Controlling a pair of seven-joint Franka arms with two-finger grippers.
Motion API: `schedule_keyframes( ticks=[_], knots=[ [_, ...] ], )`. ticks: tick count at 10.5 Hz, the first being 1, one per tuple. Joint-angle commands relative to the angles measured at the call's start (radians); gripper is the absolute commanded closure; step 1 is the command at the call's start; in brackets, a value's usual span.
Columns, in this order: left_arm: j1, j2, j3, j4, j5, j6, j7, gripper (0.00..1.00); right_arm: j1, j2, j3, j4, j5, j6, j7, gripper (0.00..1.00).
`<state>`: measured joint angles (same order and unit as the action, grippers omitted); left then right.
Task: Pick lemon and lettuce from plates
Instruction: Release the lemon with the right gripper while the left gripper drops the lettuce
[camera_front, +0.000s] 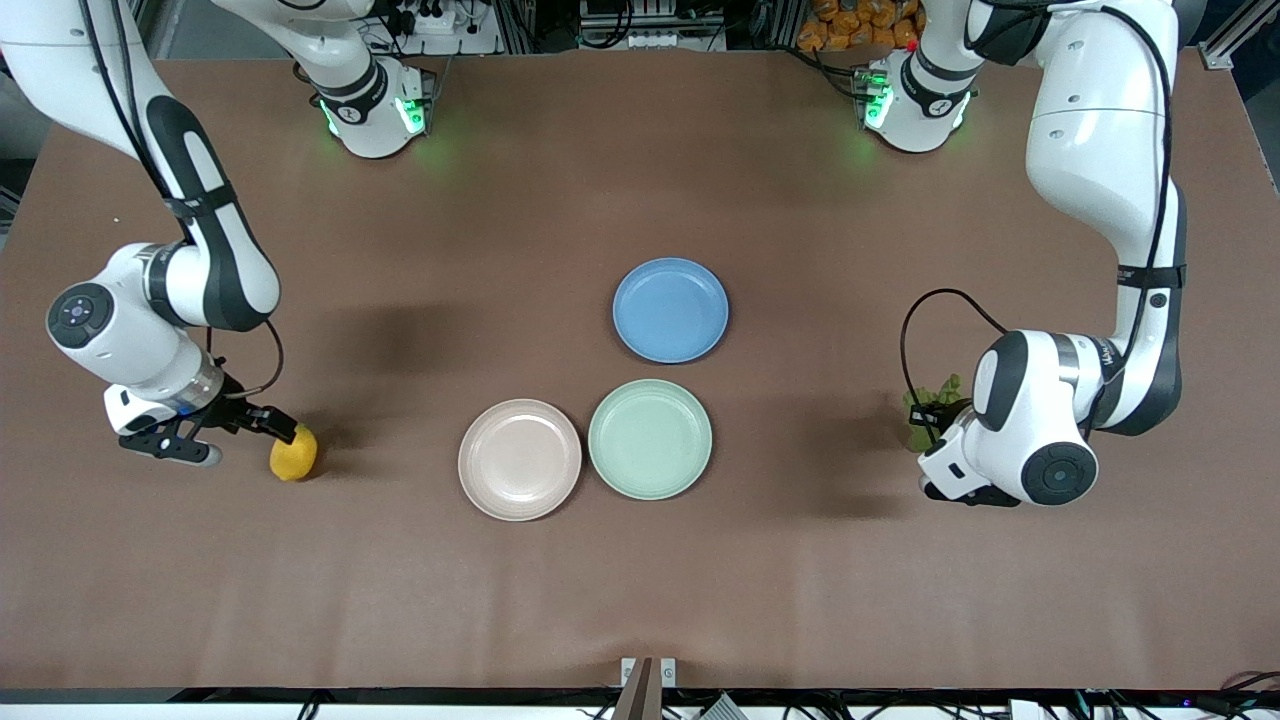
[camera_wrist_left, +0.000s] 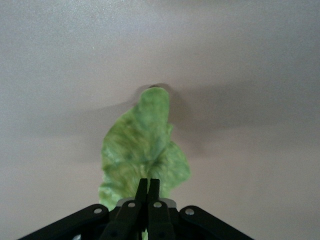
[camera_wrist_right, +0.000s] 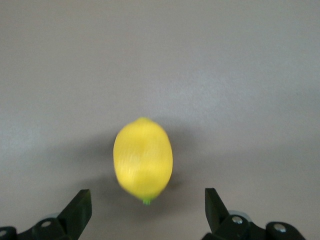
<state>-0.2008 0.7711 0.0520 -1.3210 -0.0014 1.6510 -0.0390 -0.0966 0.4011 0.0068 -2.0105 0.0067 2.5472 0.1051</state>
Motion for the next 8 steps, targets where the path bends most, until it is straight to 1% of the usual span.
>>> schedule_keyframes(
  ticks=[1,2,4,6,8],
  knots=[
    [0.004,-0.007,-0.003,-0.001,0.047,0.007,0.044,0.0,-0.017,-0.12,0.013,-0.023,-0.004,-0.163,0.002,0.0],
    [0.004,-0.012,-0.003,-0.001,0.049,0.006,0.042,0.0,-0.015,-0.181,0.013,-0.037,-0.004,-0.242,0.004,0.0],
    [0.003,-0.016,-0.003,0.006,0.05,0.006,0.042,0.0,-0.015,-0.273,0.015,-0.039,-0.002,-0.393,0.005,0.0],
    [0.004,-0.027,-0.003,0.008,0.05,0.006,0.044,0.0,-0.015,-0.333,0.015,-0.037,-0.001,-0.482,0.005,0.0],
    [0.003,-0.039,-0.004,0.011,0.038,0.006,0.038,0.0,-0.015,-0.381,0.015,-0.037,-0.001,-0.541,0.005,0.0]
  ],
)
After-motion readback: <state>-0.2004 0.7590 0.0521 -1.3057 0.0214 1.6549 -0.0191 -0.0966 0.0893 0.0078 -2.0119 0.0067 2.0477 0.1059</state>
